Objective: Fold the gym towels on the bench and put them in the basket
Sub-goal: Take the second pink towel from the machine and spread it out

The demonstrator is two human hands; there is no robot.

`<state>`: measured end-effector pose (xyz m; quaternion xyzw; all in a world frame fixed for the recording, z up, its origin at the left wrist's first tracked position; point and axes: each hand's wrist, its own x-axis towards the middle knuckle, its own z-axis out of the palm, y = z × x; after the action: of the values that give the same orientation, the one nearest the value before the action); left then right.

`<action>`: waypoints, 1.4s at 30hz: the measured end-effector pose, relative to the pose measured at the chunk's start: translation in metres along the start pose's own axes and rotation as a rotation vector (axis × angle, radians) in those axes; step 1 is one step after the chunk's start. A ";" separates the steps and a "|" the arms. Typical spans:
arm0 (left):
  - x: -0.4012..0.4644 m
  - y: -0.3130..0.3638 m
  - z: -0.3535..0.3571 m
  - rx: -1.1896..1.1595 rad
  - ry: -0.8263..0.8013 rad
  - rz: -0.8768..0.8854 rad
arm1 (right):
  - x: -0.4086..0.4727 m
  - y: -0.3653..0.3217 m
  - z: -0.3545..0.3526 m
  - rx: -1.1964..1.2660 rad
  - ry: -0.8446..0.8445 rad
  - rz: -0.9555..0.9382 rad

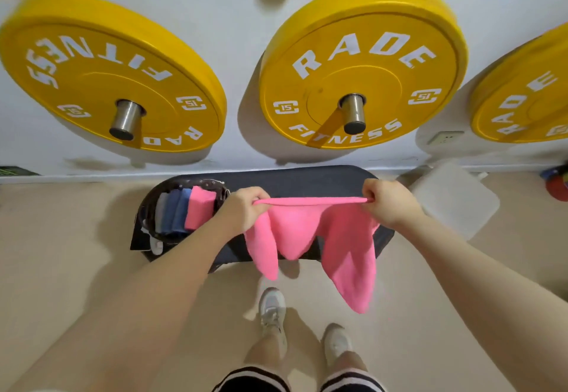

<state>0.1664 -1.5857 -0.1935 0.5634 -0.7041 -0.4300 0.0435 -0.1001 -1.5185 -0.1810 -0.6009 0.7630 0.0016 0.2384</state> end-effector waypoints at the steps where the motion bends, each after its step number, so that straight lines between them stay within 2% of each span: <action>1: 0.007 -0.006 0.004 0.007 0.011 0.011 | 0.007 0.005 0.008 -0.013 -0.012 0.018; 3: 0.019 -0.019 0.015 0.026 -0.010 0.015 | 0.018 0.019 0.025 -0.101 -0.048 0.036; 6: 0.031 -0.040 0.042 0.070 -0.197 0.033 | 0.029 0.038 0.053 -0.205 -0.150 0.035; 10: 0.032 -0.062 0.079 0.216 -0.356 -0.064 | 0.015 0.059 0.104 -0.081 -0.445 0.044; 15: 0.018 -0.073 0.099 0.237 -0.486 -0.151 | 0.011 0.079 0.125 -0.039 -0.489 0.016; 20: 0.044 -0.096 0.118 0.437 -0.302 -0.079 | 0.045 0.108 0.149 -0.038 -0.282 0.076; 23: 0.084 -0.124 0.149 0.497 -0.132 -0.064 | 0.073 0.127 0.193 -0.015 -0.123 0.150; 27: 0.146 -0.176 0.198 0.546 -0.045 -0.065 | 0.117 0.145 0.260 0.069 0.043 0.249; 31: 0.198 -0.211 0.227 0.524 0.171 -0.083 | 0.166 0.164 0.308 0.092 0.154 0.267; 36: 0.253 -0.231 0.236 0.421 0.384 -0.099 | 0.233 0.176 0.323 0.277 0.230 0.345; 39: 0.281 -0.237 0.230 0.292 0.441 -0.169 | 0.265 0.174 0.323 0.295 0.277 0.303; 42: 0.303 -0.237 0.217 0.353 0.491 -0.161 | 0.291 0.172 0.319 0.209 0.364 0.276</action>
<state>0.1178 -1.7153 -0.6126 0.7032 -0.6895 -0.1542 0.0796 -0.1901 -1.6451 -0.6190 -0.4535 0.8641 -0.1531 0.1556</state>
